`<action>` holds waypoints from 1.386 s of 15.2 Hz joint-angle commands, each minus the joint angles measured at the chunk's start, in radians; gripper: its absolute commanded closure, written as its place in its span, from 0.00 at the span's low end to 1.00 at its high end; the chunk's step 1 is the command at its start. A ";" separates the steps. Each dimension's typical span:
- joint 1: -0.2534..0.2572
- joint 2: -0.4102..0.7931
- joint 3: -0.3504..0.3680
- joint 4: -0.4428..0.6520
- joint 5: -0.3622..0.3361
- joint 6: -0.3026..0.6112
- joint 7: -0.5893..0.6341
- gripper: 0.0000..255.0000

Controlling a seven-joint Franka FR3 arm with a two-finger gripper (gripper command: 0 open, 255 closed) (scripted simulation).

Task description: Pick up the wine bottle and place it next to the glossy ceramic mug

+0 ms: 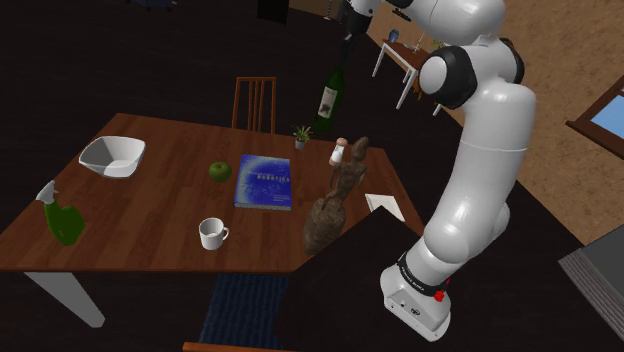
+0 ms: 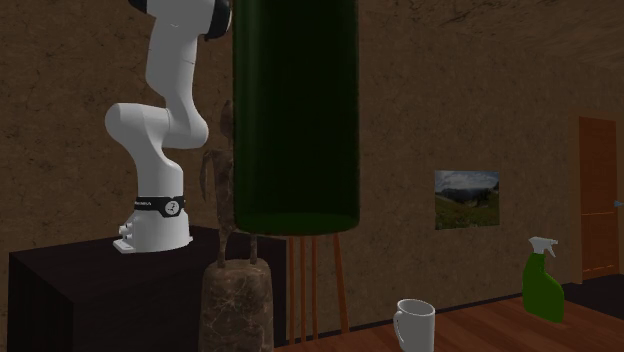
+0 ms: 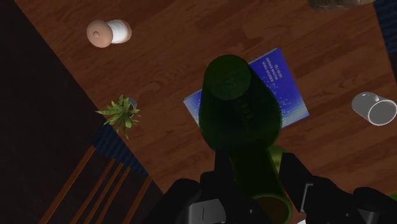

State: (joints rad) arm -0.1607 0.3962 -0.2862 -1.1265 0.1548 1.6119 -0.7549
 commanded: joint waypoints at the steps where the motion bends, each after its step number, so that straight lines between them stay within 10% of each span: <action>1: 0.020 -0.027 0.003 -0.026 -0.010 0.001 0.019 1.00; 21: 0.329 -0.398 0.180 -0.514 -0.163 0.140 0.482 1.00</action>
State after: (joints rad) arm 0.1574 0.0078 -0.1166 -1.6361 -0.0041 1.7562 -0.2968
